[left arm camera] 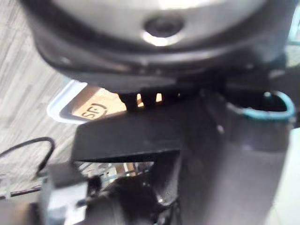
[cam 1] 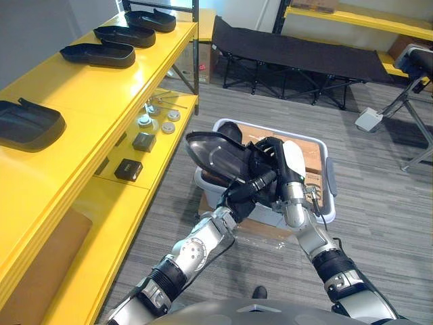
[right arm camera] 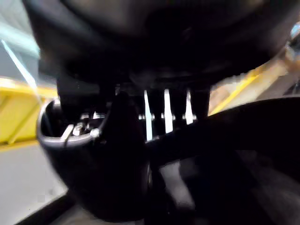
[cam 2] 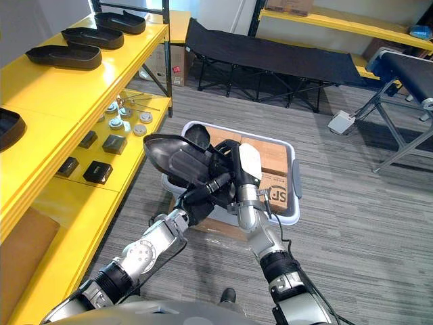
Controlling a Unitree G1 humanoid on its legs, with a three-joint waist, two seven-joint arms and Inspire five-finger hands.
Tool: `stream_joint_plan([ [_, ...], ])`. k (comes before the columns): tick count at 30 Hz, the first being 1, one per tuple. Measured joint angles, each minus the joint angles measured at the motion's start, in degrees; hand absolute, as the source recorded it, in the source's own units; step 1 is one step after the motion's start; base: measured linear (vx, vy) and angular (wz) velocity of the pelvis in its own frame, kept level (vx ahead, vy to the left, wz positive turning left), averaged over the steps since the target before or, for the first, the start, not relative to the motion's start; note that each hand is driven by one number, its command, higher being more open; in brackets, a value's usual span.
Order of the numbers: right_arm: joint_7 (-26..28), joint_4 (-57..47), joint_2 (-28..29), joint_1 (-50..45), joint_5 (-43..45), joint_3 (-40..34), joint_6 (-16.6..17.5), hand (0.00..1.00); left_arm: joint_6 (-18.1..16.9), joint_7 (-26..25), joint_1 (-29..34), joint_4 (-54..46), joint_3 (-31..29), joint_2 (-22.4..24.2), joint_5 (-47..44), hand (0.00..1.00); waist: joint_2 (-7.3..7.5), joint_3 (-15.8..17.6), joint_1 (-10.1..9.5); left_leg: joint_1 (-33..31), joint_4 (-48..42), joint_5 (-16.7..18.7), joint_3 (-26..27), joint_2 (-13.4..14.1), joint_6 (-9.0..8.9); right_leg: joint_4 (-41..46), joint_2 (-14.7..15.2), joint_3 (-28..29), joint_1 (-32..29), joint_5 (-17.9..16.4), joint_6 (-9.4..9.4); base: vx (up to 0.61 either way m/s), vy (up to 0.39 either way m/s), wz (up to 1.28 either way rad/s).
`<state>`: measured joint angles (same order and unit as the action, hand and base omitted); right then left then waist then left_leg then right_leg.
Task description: Walk over and take three plastic housings, then place them on the shelf
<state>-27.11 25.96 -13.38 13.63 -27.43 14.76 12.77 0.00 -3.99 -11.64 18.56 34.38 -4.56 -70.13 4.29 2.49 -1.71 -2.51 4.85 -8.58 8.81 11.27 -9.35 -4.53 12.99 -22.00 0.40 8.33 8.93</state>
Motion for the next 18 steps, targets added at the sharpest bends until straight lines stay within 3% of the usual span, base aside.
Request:
stream_joint_plan([
  [4, -1.56, -3.46, 1.65, -1.84, 1.36, 1.26, 0.92, 0.00, -2.95, -2.27, 0.82, 1.81, -4.81, 0.44, -2.38, 0.00, 0.00, -0.07, 0.38, 0.08, 0.00, 0.02, -0.05, 0.01, 0.00, -0.01, -0.01, -0.07, 0.10, 0.00, 0.00, 0.00, 0.000, 0.00],
  [8, -2.34, -3.65, 3.40, -2.72, 1.22, 4.30, 4.88, 0.00, -5.03, -3.32, 1.58, 5.00, -9.17, 0.88, -4.73, 0.00, 0.06, -0.10, 0.26, 0.09, 0.00, 0.02, -0.81, -0.03, 0.01, -0.01, -0.01, -0.89, 0.72, -0.07, -0.02, 0.00, -0.001, 0.10],
  [11, -2.53, -3.31, 5.28, -3.78, 0.88, 4.60, 4.96, 0.00, -6.05, -2.75, 3.96, 5.00, -9.84, 1.57, -4.68, 0.00, 0.33, -0.28, -1.07, 0.08, 0.00, 0.22, -1.19, -0.14, 0.01, -0.28, 0.07, -1.40, 0.94, -0.23, -0.12, -0.01, 0.001, 0.08],
  [18, -2.74, -1.66, 6.40, -5.25, 0.85, 6.00, 5.67, 0.00, -4.55, 0.99, 7.01, 6.16, -11.56, 1.42, -6.31, 0.00, 1.00, -0.74, -1.17, 0.08, 0.02, 0.71, -1.26, -0.16, -0.39, -0.27, 0.12, -1.51, 0.80, -0.53, -0.18, 0.00, 0.000, 0.00],
])
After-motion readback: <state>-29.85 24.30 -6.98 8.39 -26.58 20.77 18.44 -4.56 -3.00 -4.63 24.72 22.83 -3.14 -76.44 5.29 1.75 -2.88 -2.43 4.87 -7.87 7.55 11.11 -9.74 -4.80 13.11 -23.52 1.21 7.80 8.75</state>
